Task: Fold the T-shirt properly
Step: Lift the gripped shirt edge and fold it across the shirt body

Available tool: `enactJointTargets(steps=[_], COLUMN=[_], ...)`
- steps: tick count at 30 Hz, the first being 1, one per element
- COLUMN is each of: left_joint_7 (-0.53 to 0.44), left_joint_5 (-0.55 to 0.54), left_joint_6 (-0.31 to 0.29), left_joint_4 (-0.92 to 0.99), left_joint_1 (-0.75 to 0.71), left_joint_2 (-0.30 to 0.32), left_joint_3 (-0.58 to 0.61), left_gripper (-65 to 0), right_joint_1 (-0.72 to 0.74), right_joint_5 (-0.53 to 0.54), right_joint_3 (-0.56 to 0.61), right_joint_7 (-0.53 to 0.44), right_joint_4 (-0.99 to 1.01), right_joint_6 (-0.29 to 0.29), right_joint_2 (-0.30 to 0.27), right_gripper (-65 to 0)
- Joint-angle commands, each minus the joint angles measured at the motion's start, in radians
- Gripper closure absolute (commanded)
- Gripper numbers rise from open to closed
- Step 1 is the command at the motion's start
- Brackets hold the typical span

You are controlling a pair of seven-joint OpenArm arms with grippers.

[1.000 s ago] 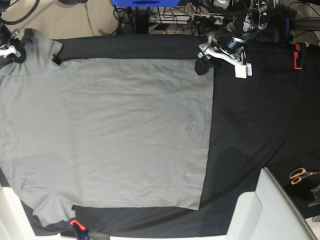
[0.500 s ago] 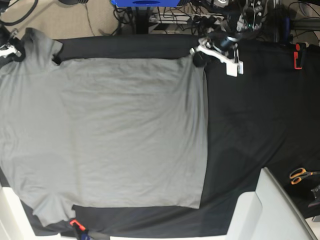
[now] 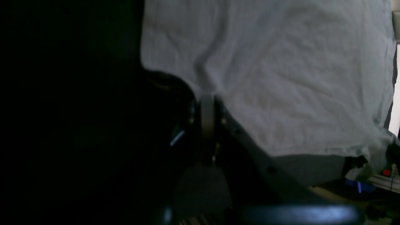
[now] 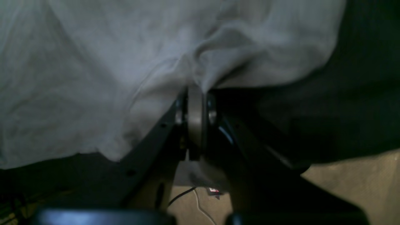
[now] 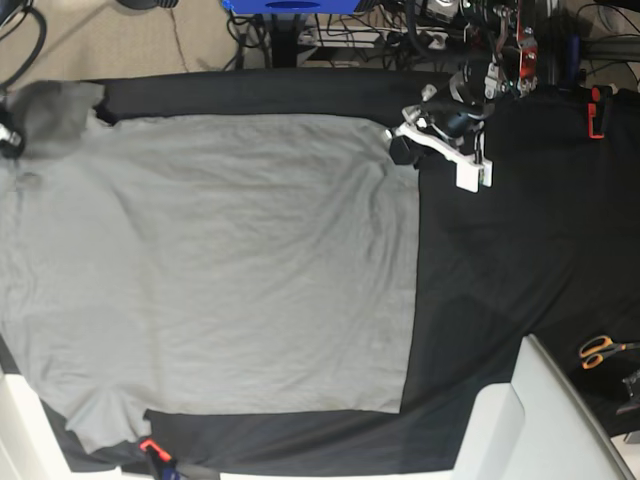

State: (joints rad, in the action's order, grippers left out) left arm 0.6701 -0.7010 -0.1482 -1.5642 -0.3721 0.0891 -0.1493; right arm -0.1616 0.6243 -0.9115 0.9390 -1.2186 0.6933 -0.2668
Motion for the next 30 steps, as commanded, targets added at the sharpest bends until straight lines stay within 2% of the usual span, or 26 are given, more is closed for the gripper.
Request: enactJointTargets(steps=[1, 8, 12, 17, 20, 24, 28, 30], left_joint_7=[-0.002, 0.010, 0.010, 0.010, 0.023, 0.086, 0.090, 0.090], left_joint_5=[-0.012, -0.024, -0.141, -0.153, -0.153, -0.148, -0.148, -0.148], left_joint_6=[-0.003, -0.003, 0.002, 0.092, 0.104, 0.104, 0.134, 0.137], left_joint_4=[-0.018, -0.022, -0.011, -0.015, -0.017, 0.006, 0.052, 0.077], left_joint_1=[0.015, 0.058, 0.084, 0.130, 0.163, 0.229, 0.289, 0.313], left_joint_2=[0.004, 0.002, 0.013, 0.034, 0.034, 0.028, 0.028, 0.030], left_joint_3=[-0.002, -0.002, -0.002, 0.007, 0.009, 0.004, 0.012, 0.012], left_gripper=[0.0, 0.0, 0.0, 0.0, 0.0, 0.0, 0.0, 0.0], right_joint_1=[0.018, 0.135, 0.175, 0.236, 0.271, 0.330, 0.388, 0.402], right_joint_5=[-0.001, -0.172, -0.202, -0.275, -0.306, -0.366, -0.407, -0.407], right_joint_3=[-0.004, -0.005, -0.005, -0.005, -0.005, -0.004, 0.002, 0.061], right_joint_7=[-0.005, 0.012, 0.013, 0.013, 0.012, 0.004, -0.056, -0.096], right_joint_4=[-0.003, 0.047, 0.069, 0.073, 0.073, 0.121, 0.208, 0.237], right_joint_6=[0.005, 0.005, 0.005, 0.005, 0.005, 0.005, 0.005, 0.005], right_joint_2=[-0.030, -0.027, -0.030, -0.027, -0.027, -0.030, -0.032, -0.033], right_gripper=[-0.2, -0.2, -0.2, -0.2, -0.2, -0.2, -0.2, -0.2])
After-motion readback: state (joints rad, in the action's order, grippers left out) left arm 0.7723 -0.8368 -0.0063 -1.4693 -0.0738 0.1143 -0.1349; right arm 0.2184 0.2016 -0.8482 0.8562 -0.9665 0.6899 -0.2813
